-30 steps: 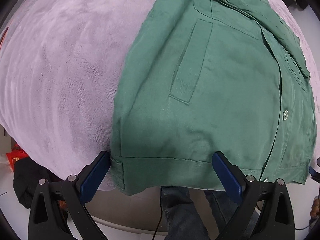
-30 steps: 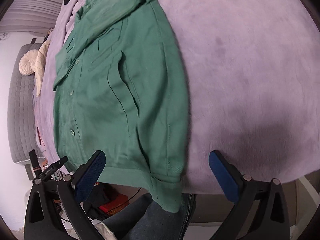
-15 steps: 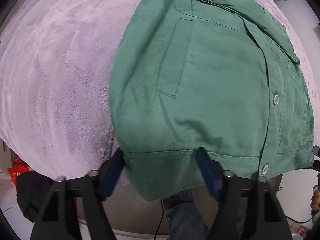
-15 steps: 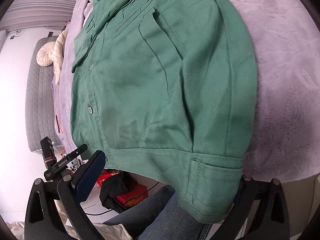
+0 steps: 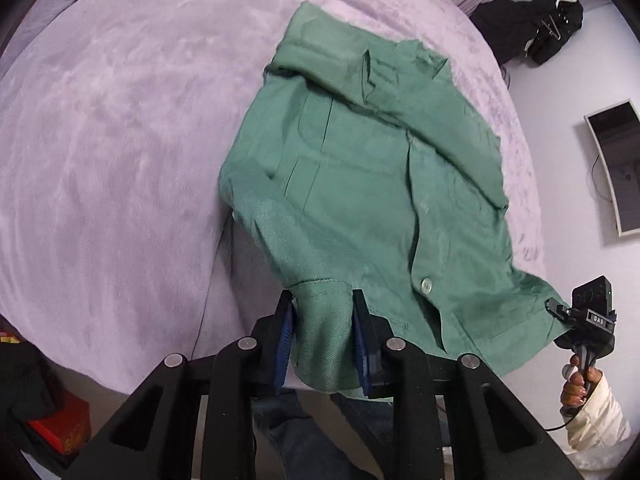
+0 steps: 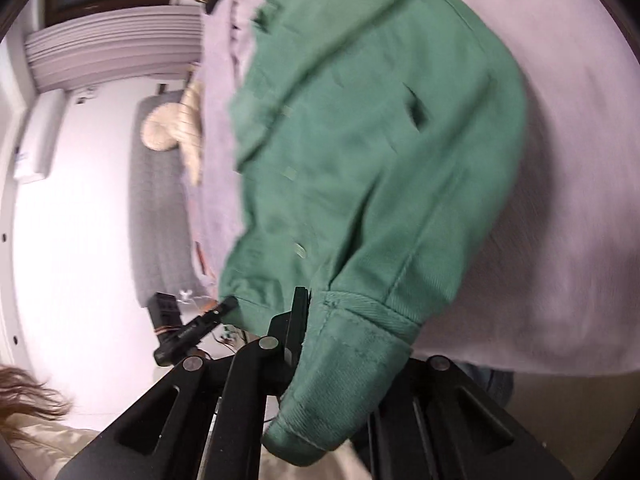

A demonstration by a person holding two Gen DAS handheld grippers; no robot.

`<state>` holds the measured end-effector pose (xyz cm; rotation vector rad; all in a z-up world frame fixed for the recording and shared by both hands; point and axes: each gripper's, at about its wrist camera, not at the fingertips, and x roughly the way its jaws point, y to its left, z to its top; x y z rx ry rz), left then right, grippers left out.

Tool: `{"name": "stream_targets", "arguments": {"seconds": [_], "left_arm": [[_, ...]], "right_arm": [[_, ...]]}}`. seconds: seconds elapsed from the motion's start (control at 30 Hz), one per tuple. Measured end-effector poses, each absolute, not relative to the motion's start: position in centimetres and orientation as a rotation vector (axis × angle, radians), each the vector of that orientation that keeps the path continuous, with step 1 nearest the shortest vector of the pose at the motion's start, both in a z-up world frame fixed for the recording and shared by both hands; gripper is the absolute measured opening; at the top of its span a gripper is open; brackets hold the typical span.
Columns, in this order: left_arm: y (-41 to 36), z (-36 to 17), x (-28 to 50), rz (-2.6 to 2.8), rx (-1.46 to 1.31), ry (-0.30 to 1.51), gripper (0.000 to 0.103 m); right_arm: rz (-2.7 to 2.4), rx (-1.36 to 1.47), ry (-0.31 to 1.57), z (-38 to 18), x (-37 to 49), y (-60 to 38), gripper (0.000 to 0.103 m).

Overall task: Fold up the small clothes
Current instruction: 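Lift the hem with both grippers, fold it toward the collar, release, then grasp the folded side edge by the button tab with both grippers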

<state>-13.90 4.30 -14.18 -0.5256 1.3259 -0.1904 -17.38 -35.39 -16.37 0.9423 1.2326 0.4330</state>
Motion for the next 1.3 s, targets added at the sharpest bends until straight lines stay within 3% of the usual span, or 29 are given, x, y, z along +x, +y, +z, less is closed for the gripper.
{"name": "stream_targets", "arguments": {"seconds": [0.23, 0.4, 0.6, 0.83, 0.87, 0.9, 0.97, 1.03, 1.07, 1.13, 1.17, 1.2, 1.3], "left_arm": [[6.0, -9.8, -2.2, -0.162, -0.541, 1.166, 0.028], [5.3, -10.3, 8.3, -0.107, -0.505, 1.127, 0.024], [2.7, -15.6, 18.0, 0.022, -0.389, 1.187, 0.02], [1.5, -18.2, 20.5, 0.04, -0.211, 1.224, 0.021], [1.4, -18.3, 20.7, 0.03, -0.184, 1.229, 0.029], [1.4, -18.5, 20.8, 0.021, -0.159, 1.23, 0.058], [1.3, -18.4, 20.9, 0.013, -0.106, 1.213, 0.094], [0.9, -18.7, 21.2, -0.027, -0.048, 1.224, 0.094], [0.7, -19.2, 21.4, -0.058, -0.035, 1.252, 0.094], [0.5, -20.2, 21.8, -0.089, -0.015, 1.297, 0.094], [0.5, -20.8, 21.9, -0.095, -0.001, 1.31, 0.094], [0.5, -21.4, 22.1, -0.105, 0.003, 1.326, 0.094], [0.7, -23.2, 22.5, -0.142, -0.013, 1.37, 0.094]], "right_arm": [[0.496, 0.906, 1.073, -10.0, -7.0, -36.3, 0.009], [0.508, 0.897, 1.034, -9.3, 2.6, -37.8, 0.009], [0.409, 0.887, 1.128, -14.7, 13.6, -39.3, 0.009], [0.225, 0.99, 1.202, -21.9, 16.8, -41.9, 0.009], [0.213, 1.009, 1.194, -22.3, 16.6, -42.2, 0.009], [0.204, 1.028, 1.181, -22.4, 16.4, -42.5, 0.009], [0.181, 1.046, 1.166, -21.9, 15.9, -42.6, 0.011], [0.165, 1.0, 1.178, -20.7, 15.6, -42.3, 0.015], [0.162, 0.963, 1.183, -19.9, 15.5, -42.0, 0.023], [0.163, 0.868, 1.164, -17.8, 15.0, -41.6, 0.046], [0.15, 0.796, 1.155, -16.5, 14.7, -41.4, 0.067], [0.132, 0.705, 1.142, -15.3, 14.4, -41.1, 0.073], [0.077, 0.469, 1.157, -13.1, 14.2, -40.9, 0.073]]}}
